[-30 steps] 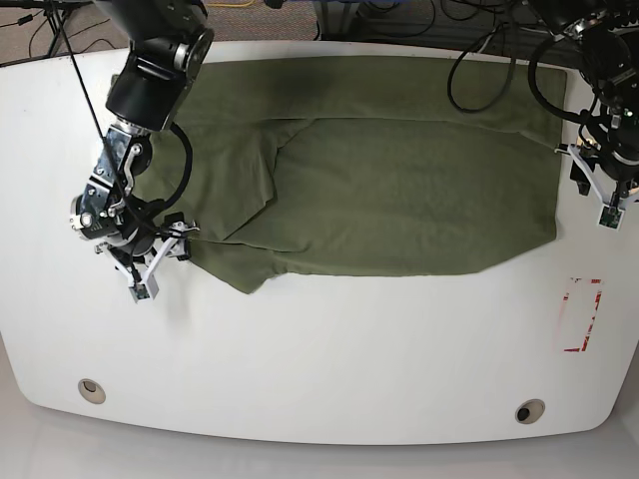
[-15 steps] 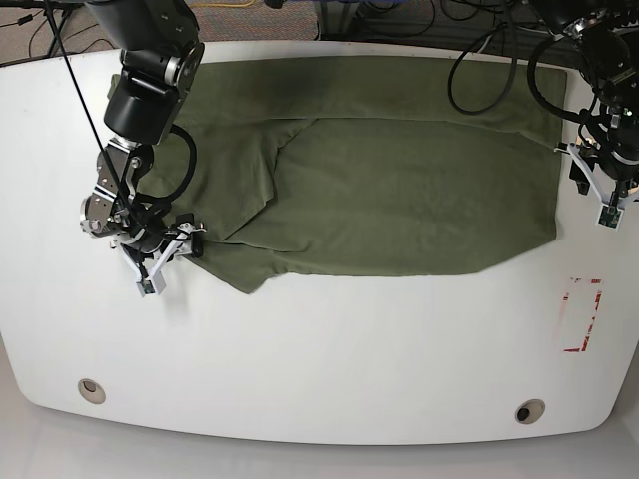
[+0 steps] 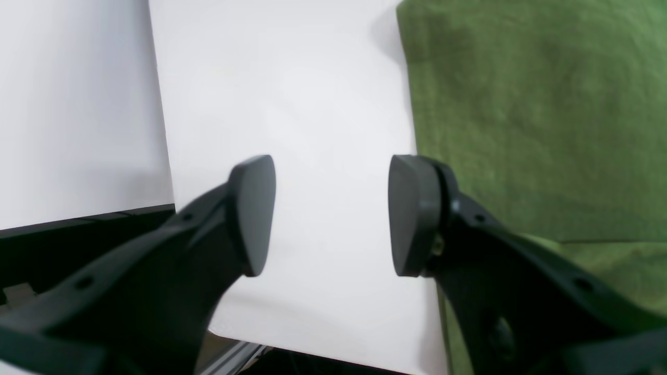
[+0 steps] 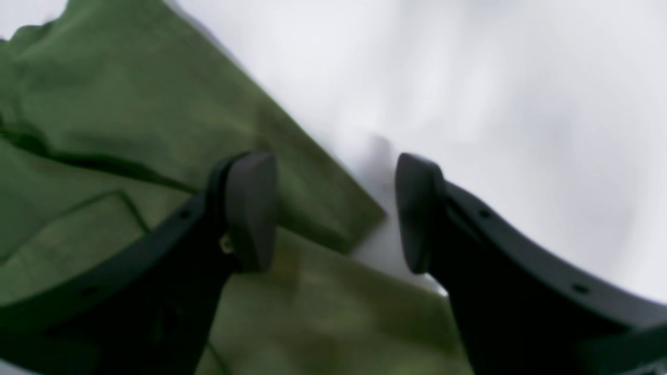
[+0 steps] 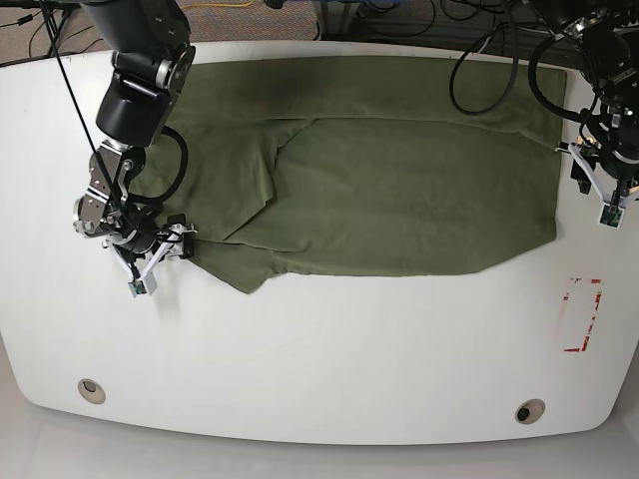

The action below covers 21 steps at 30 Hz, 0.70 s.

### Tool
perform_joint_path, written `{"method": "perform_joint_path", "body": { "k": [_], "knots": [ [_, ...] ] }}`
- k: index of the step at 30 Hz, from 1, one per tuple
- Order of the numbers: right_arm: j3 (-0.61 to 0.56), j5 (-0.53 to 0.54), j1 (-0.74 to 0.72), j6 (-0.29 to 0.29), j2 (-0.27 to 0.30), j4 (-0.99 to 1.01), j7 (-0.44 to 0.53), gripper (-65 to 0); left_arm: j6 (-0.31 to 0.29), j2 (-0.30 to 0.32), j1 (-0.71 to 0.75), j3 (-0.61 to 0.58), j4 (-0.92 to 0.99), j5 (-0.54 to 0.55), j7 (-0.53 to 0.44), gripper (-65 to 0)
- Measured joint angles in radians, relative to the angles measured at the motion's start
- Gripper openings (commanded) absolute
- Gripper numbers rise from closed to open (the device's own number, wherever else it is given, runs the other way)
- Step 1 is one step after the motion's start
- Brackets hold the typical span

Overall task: Layout the t-shirt on the table in an organized manner, then fold the t-shirt properly
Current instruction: 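Grasp the sleeve with the right gripper and pull it outward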

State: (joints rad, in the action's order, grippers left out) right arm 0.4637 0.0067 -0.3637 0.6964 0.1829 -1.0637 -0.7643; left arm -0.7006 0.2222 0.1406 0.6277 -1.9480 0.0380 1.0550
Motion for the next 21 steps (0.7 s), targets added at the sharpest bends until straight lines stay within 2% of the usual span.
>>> {"method": "perform_joint_path", "body": {
  "k": [5, 15, 20, 21],
  "knots": [
    [-0.001, 0.001, 0.002, 0.000, -0.006, 0.000, 0.002, -45.7, 0.000, 0.000, 0.000, 0.000, 0.000, 0.000, 0.000, -32.5],
    [-0.002, 0.009, 0.005, 0.000, -0.031, 0.000, 0.010, -54.5, 0.000, 0.000, 0.000, -0.002, 0.000, 0.000, 0.000, -32.5],
    [-0.068, 0.008, 0.007, -0.001, -0.024, 0.000, 0.017, -65.0, 0.000, 0.000, 0.000, -0.002, 0.000, 0.001, 0.000, -32.5],
    [-0.079, 0.008, 0.007, -0.001, -0.023, 0.000, 0.019, -65.0, 0.000, 0.000, 0.000, -0.002, 0.000, 0.000, 0.000, -32.5]
  ]
}}
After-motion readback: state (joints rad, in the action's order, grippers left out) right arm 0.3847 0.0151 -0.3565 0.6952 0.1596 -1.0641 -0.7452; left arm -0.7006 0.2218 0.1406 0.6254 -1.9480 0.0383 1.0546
